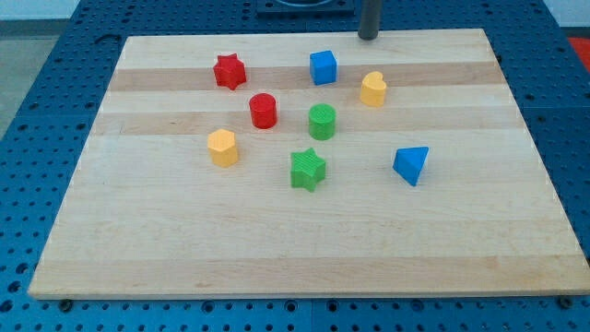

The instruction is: Nudge the blue cube a bit down

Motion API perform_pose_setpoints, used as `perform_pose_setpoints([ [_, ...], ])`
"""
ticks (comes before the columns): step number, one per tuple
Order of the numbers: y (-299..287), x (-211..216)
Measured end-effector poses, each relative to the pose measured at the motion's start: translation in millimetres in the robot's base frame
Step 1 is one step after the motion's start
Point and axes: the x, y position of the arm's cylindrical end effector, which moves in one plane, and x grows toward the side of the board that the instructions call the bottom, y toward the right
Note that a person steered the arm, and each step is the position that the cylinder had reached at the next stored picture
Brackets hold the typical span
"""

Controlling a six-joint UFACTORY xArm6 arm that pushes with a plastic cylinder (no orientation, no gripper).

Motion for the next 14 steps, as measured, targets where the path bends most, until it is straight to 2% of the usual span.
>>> perform_pose_setpoints([
  [3,-18,5],
  [5,-29,41],
  [6,-37,39],
  [7,-45,19],
  [9,-82,30],
  [14,-91,42],
])
